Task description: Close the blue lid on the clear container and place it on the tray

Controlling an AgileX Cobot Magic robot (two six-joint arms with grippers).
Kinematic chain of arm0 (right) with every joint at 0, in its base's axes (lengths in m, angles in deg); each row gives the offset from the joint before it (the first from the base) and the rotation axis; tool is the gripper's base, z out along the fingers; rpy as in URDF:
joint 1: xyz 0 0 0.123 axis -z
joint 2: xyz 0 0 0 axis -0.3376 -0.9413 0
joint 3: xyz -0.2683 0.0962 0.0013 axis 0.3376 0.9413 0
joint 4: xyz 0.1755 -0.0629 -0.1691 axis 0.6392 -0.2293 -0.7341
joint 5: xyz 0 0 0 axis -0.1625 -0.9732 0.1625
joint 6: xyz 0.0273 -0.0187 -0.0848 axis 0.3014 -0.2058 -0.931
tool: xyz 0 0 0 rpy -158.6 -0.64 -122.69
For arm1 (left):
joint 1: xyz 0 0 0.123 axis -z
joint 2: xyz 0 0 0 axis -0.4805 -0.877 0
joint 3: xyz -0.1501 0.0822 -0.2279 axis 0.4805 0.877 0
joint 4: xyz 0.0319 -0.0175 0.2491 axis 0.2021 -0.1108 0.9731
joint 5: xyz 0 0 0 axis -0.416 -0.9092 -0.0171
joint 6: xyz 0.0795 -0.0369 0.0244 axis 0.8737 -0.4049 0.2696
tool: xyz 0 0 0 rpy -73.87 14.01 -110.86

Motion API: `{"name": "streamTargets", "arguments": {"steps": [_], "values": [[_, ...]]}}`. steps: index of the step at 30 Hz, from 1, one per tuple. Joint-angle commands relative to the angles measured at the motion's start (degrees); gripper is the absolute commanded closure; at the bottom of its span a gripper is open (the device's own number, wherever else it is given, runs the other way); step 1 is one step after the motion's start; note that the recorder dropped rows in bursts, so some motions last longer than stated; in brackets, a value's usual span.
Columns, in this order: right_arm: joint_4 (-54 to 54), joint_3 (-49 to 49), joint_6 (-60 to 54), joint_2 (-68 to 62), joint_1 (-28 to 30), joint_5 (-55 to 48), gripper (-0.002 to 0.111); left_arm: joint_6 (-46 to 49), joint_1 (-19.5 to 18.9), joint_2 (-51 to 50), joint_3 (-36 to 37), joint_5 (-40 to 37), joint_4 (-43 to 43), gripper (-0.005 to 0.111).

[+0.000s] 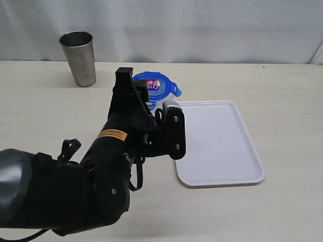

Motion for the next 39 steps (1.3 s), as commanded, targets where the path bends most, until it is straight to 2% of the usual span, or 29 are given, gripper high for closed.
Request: {"name": "streamTargets", "arguments": {"steps": [1,7,13,19,25,29,39], "values": [[0.4,0.2,0.0,0.3,0.0,0.2,0.104,-2.8,0.0,0.0,0.2,0.7,-1.8,0.045],[0.4,0.2,0.0,0.3,0.0,0.2,0.104,-5.6,0.2,0.0,0.2,1.2,-4.1,0.045],[0.4,0.2,0.0,0.3,0.0,0.2,0.104,-8.7,2.1,1.2,0.2,3.0,-4.8,0.045],[0.4,0.2,0.0,0.3,0.0,0.2,0.104,-8.9,2.2,3.4,0.2,2.1,-9.1,0.045],[0.4,0.2,0.0,0.3,0.0,0.2,0.104,-11.1,2.2,6.0,4.1,0.8,-9.2,0.045],[0.4,0.2,0.0,0.3,0.0,0.2,0.104,-15.9,2.2,8.7,7.1,-2.8,-7.6,0.045],[0.4,0.2,0.0,0.3,0.0,0.2,0.104,-29.8,2.0,15.0,11.2,-3.0,-6.9,0.045]]}}
